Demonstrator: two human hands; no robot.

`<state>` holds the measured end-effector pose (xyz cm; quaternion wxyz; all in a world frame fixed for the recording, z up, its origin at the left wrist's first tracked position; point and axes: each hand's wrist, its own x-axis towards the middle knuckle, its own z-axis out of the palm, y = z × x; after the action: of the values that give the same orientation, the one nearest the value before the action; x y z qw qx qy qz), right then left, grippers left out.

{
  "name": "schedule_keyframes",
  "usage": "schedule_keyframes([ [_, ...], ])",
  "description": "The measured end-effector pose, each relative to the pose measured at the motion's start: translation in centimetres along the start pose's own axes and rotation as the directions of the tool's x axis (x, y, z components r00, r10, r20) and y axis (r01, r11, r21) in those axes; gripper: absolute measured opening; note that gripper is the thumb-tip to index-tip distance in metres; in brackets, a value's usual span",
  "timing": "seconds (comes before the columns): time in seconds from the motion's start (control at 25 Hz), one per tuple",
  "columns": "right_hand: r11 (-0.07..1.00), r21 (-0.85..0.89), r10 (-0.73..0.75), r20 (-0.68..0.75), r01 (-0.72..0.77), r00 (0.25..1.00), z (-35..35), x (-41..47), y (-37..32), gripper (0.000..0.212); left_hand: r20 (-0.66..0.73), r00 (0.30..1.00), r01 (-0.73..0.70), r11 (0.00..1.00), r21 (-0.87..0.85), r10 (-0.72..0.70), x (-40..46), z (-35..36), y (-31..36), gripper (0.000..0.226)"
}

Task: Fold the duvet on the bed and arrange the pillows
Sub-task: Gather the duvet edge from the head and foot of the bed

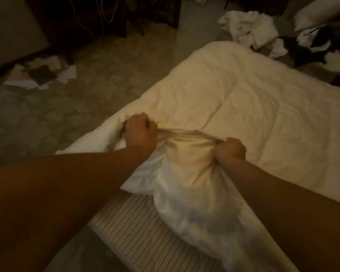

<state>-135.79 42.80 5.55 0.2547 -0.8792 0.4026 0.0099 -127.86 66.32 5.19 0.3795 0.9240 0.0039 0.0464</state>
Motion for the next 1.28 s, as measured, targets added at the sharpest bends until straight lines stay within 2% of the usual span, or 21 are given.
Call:
schedule_keyframes([
  [0.08, 0.970, 0.223, 0.135, -0.152, -0.099, 0.979, -2.6, 4.7, -1.8, 0.036, 0.069, 0.963, -0.263, 0.965, 0.022, 0.261, 4.9, 1.2, 4.9, 0.026],
  [0.16, 0.915, 0.389, 0.183, -0.156, -0.110, 0.971, -3.7, 8.1, -2.6, 0.046, 0.217, 0.860, -0.490, 0.866, 0.102, 0.461, 7.7, 2.3, 7.7, 0.035],
  [0.2, 0.915, 0.391, 0.152, -0.120, -0.094, 0.981, -3.5, 8.7, -2.6, 0.054, 0.286, 0.816, -0.550, 0.826, 0.121, 0.502, 8.2, 2.8, 7.9, 0.036],
  [0.32, 0.970, 0.242, 0.026, 0.024, -0.031, 0.999, -1.1, 7.1, -1.9, 0.068, 0.481, 0.785, -0.534, 0.819, 0.210, 0.389, 7.5, 3.4, 4.7, 0.048],
  [0.44, 0.989, 0.141, 0.032, 0.132, -0.051, 0.991, 2.2, 5.0, -1.9, 0.070, 0.610, 0.749, -0.557, 0.743, 0.370, 0.258, 7.5, 2.2, 0.3, 0.057],
  [0.56, 0.997, 0.030, 0.059, 0.223, -0.067, 0.973, 5.2, 3.0, -4.7, 0.071, 0.652, 0.731, -0.564, 0.716, 0.412, 0.200, 9.4, -1.2, -3.9, 0.059],
  [0.76, 1.000, -0.016, -0.003, 0.191, 0.006, 0.982, 10.6, -1.9, -14.7, 0.075, 0.681, 0.696, -0.582, 0.734, 0.351, 0.226, 15.6, -8.8, -12.1, 0.062],
  [0.84, 1.000, 0.005, 0.010, 0.141, -0.010, 0.990, 12.9, -3.8, -19.3, 0.075, 0.691, 0.682, -0.579, 0.755, 0.307, 0.242, 18.5, -11.9, -15.4, 0.066],
  [0.96, 0.975, 0.127, 0.165, 0.140, -0.183, 0.976, 16.5, -6.6, -26.1, 0.077, 0.708, 0.663, -0.578, 0.769, 0.274, 0.245, 21.8, -17.2, -20.7, 0.075],
  [1.04, 0.936, 0.165, 0.281, 0.172, -0.309, 0.944, 18.7, -7.9, -29.4, 0.076, 0.698, 0.680, -0.547, 0.788, 0.282, 0.223, 23.7, -20.0, -23.9, 0.066],
  [1.16, 0.884, 0.239, 0.349, 0.233, -0.401, 0.908, 21.3, -8.4, -32.9, 0.067, 0.697, 0.695, -0.504, 0.811, 0.296, 0.177, 27.0, -22.1, -26.5, 0.060],
  [1.24, 0.809, 0.347, 0.373, 0.322, -0.475, 0.870, 22.9, -7.7, -33.9, 0.062, 0.714, 0.680, -0.493, 0.824, 0.278, 0.165, 29.1, -22.0, -27.0, 0.060],
  [1.28, 0.701, 0.452, 0.404, 0.385, -0.551, 0.830, 23.7, -7.0, -34.4, 0.065, 0.728, 0.664, -0.496, 0.828, 0.260, 0.170, 30.1, -21.8, -27.1, 0.060],
])
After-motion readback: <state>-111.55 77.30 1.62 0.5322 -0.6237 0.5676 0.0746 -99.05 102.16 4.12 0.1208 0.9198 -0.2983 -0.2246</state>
